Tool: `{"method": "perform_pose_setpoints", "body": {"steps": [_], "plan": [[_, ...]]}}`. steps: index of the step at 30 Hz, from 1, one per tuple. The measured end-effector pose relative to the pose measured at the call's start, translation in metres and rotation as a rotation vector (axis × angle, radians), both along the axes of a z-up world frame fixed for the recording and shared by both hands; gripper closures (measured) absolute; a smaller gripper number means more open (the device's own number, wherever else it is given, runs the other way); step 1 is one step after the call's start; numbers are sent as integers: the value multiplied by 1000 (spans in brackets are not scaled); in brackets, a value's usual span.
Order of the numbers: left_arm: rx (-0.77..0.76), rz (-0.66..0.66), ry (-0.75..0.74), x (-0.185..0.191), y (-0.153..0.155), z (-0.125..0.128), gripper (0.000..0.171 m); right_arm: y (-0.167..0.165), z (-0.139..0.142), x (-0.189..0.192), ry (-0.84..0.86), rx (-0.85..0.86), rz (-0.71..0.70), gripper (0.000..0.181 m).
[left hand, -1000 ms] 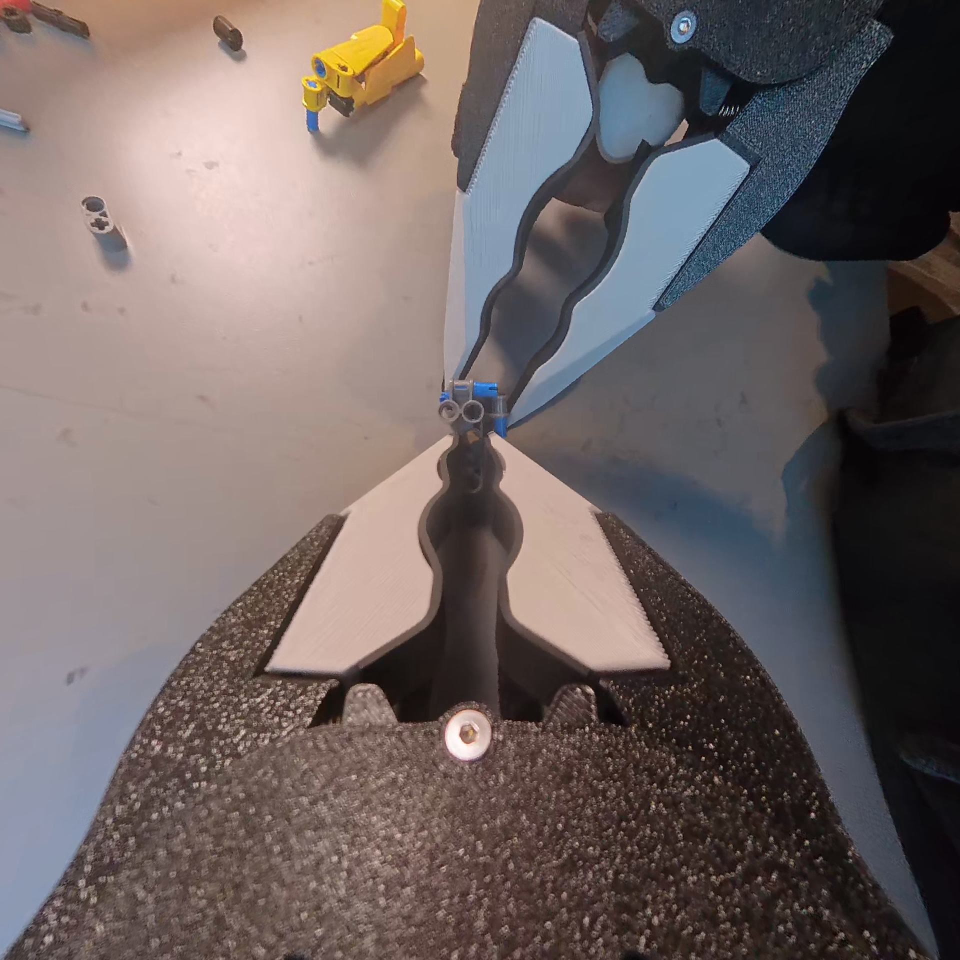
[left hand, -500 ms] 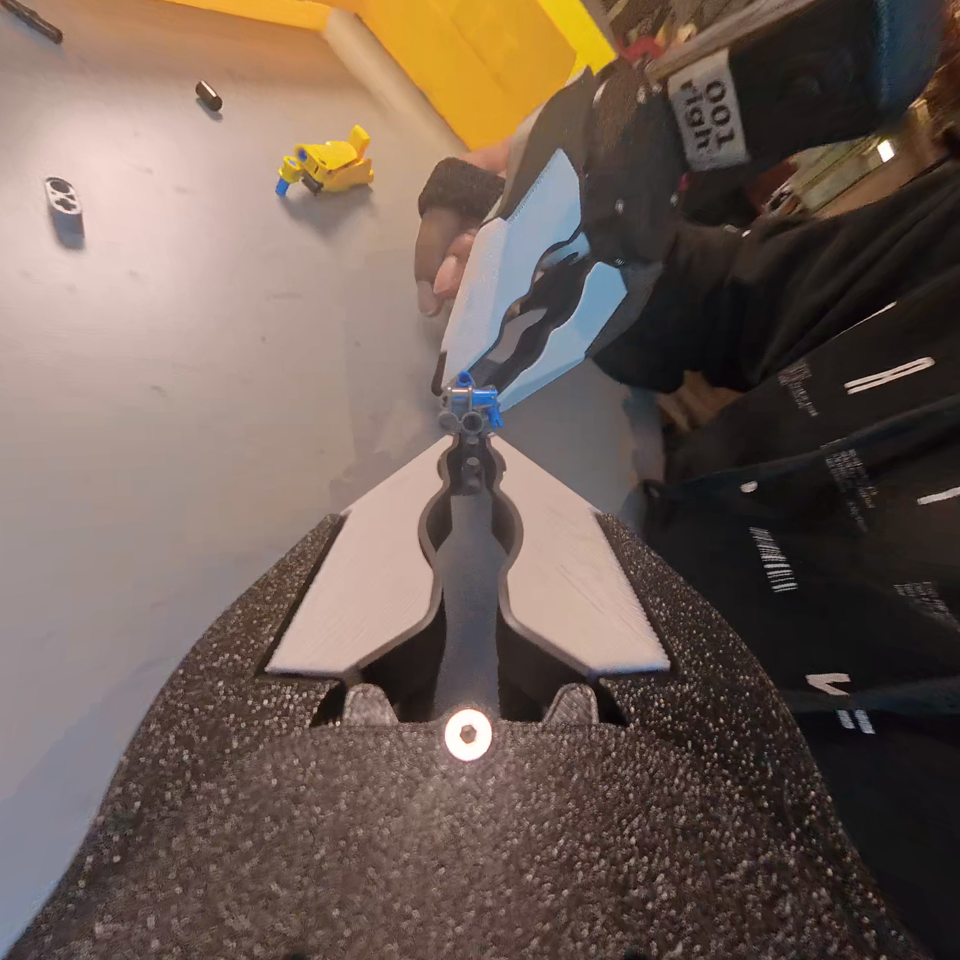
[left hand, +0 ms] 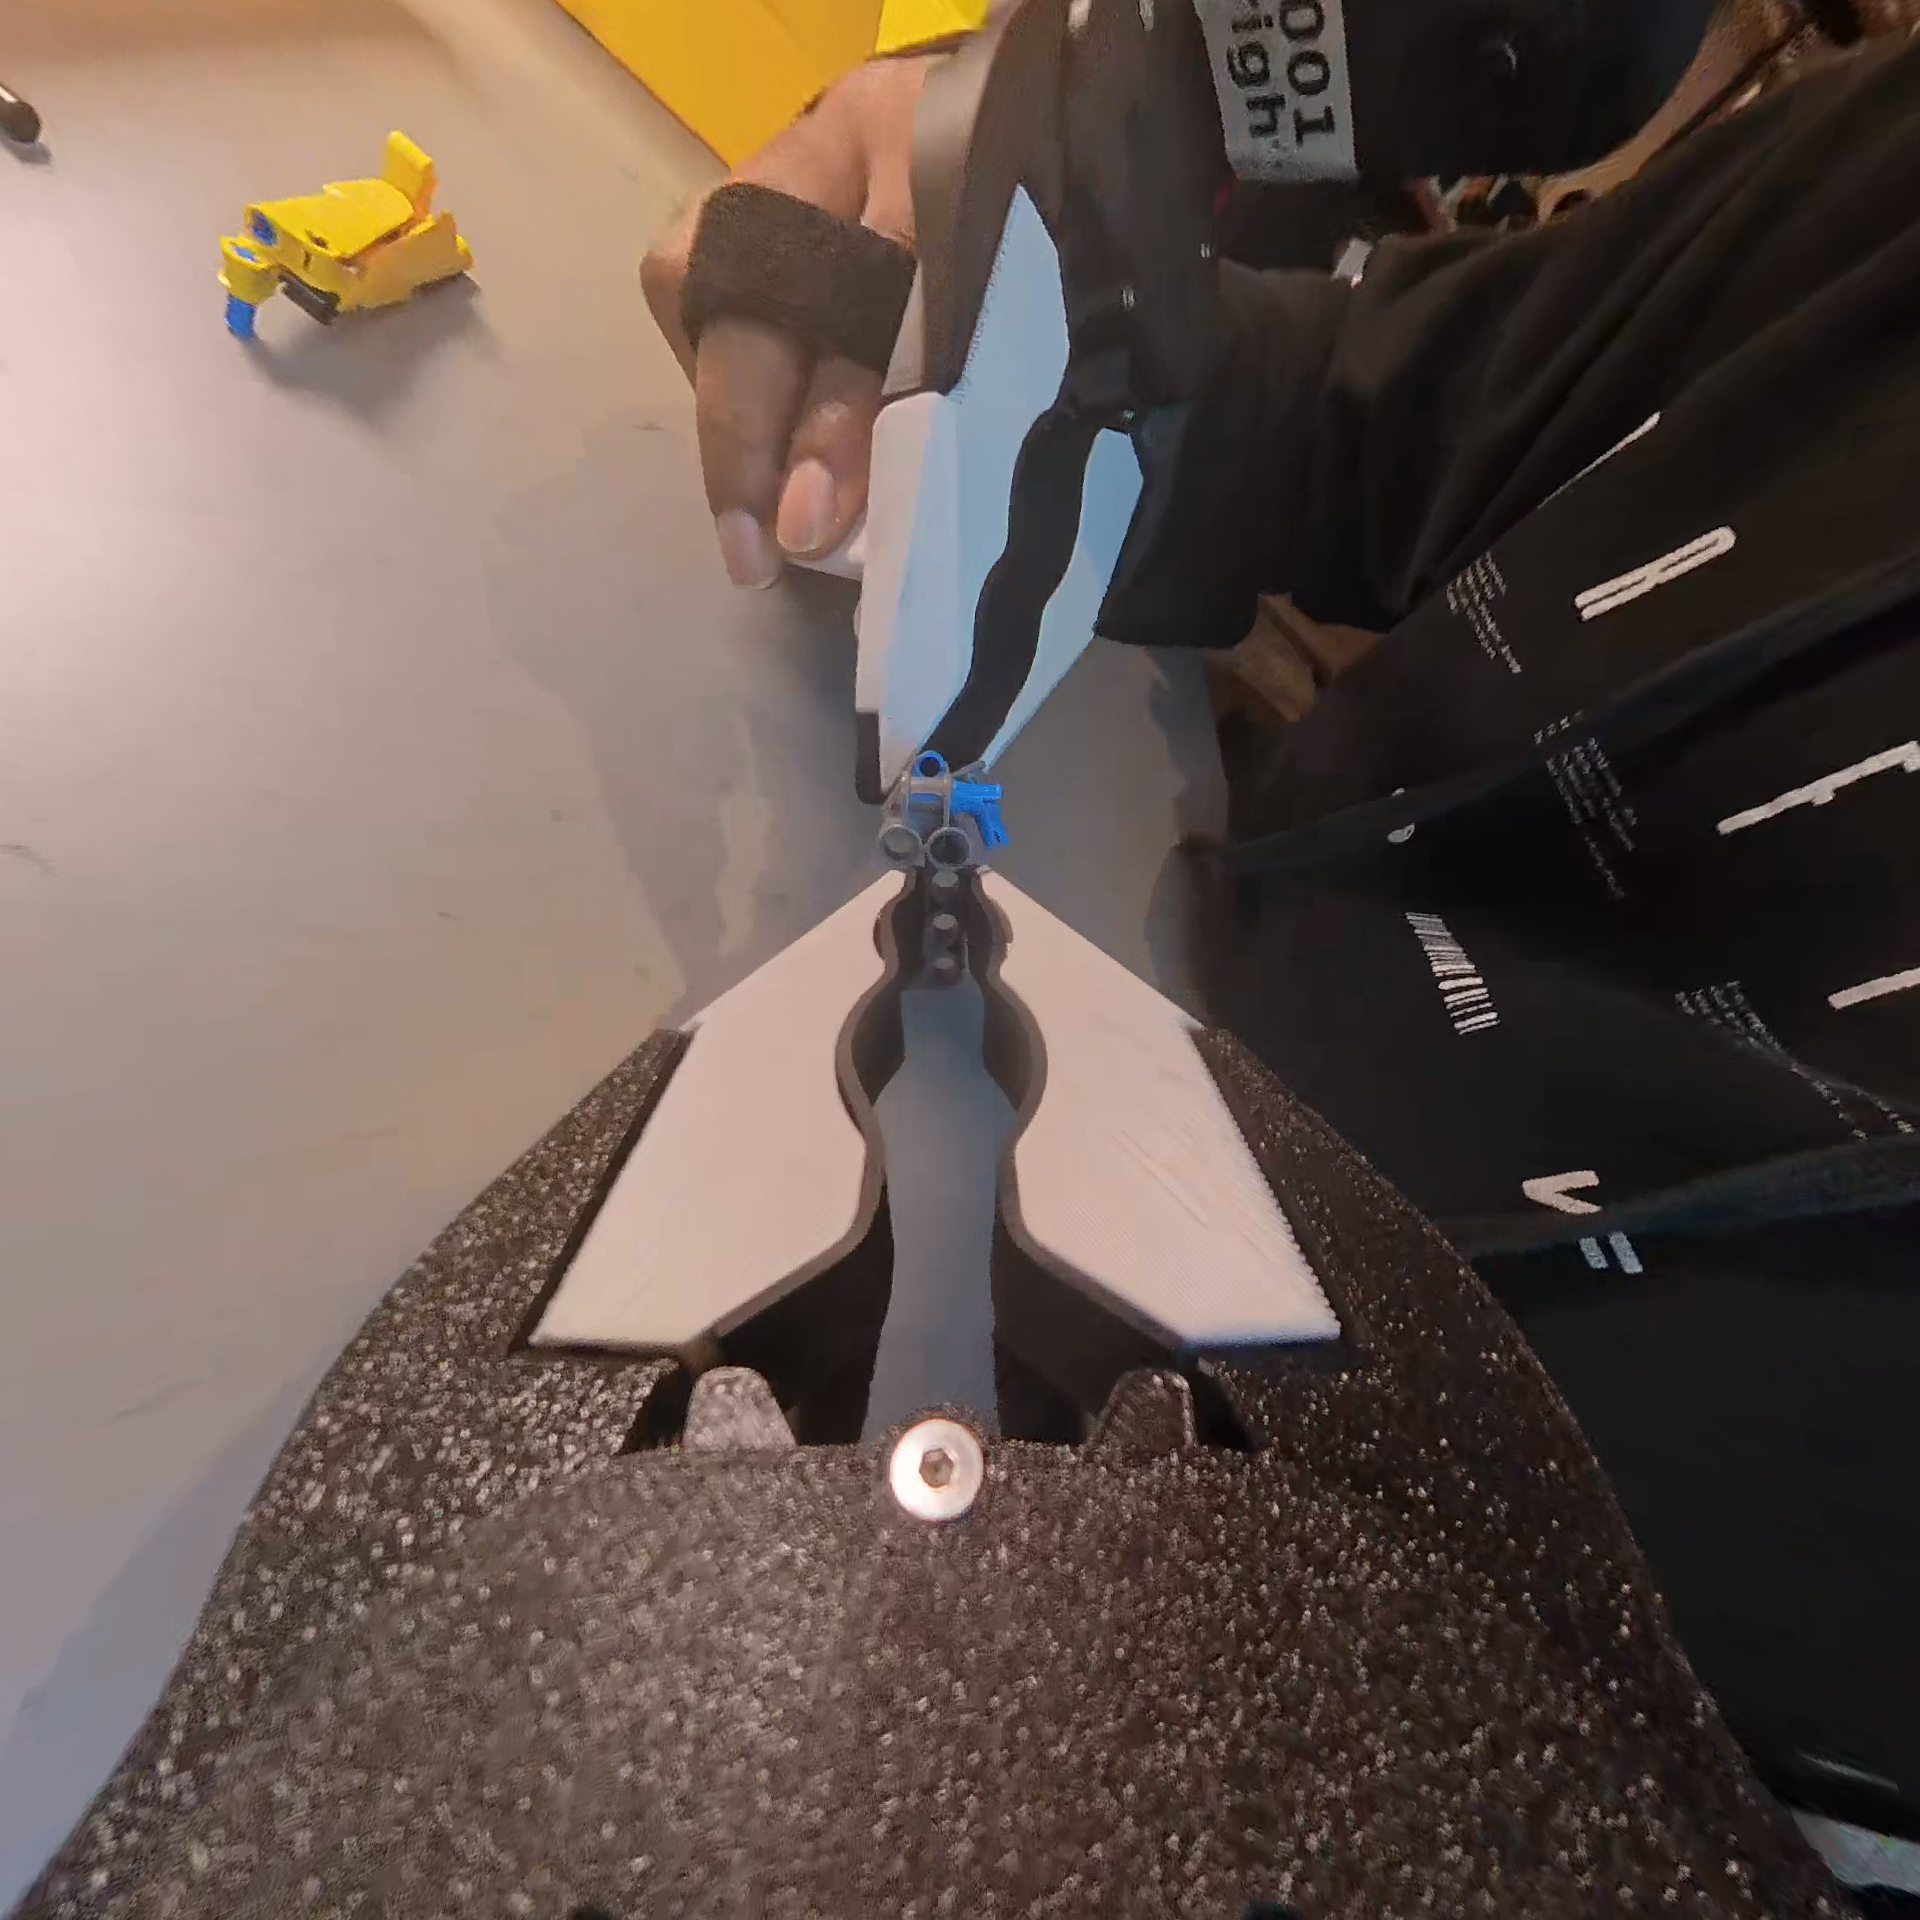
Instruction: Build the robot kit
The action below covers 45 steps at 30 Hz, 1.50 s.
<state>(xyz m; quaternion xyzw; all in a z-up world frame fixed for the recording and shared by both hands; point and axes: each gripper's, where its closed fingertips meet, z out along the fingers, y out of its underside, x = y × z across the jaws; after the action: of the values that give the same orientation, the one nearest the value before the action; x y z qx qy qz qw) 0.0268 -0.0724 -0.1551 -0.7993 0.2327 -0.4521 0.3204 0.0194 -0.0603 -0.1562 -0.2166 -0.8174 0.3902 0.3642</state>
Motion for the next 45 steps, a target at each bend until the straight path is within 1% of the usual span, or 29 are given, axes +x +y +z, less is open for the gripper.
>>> {"method": "perform_pose_setpoints", "body": {"steps": [2,7,9,12,16,19,22,25,30,34,37,40,45], "plan": [[31,-29,29,2,-4,0,165,-4,0,3,1,10,20,172],[154,-111,42,9,-13,3,165,-14,4,10,-43,-25,69,172],[182,-133,31,11,-16,5,165,-17,6,13,-68,-58,79,172],[180,-139,-58,13,-17,14,165,-18,16,14,-65,-147,81,172],[185,-148,-242,13,-19,39,165,-20,40,14,-29,-302,95,173],[204,-173,-286,15,-24,47,165,-25,48,16,-34,-366,119,174],[193,-194,-328,17,-27,51,165,-31,51,19,-63,-422,152,177],[200,-219,-312,20,-31,49,165,-35,49,22,-90,-419,173,177],[195,-226,-320,21,-33,51,165,-37,51,24,-125,-480,193,177],[180,-283,-259,30,-42,43,165,-47,42,35,-192,-478,264,178],[170,-308,-213,33,-45,37,165,-51,36,38,-220,-449,281,179],[186,-301,-151,33,-44,31,165,-49,28,38,-243,-418,265,179],[259,-207,-36,25,-27,23,165,-30,21,27,-250,-406,165,179]]}}
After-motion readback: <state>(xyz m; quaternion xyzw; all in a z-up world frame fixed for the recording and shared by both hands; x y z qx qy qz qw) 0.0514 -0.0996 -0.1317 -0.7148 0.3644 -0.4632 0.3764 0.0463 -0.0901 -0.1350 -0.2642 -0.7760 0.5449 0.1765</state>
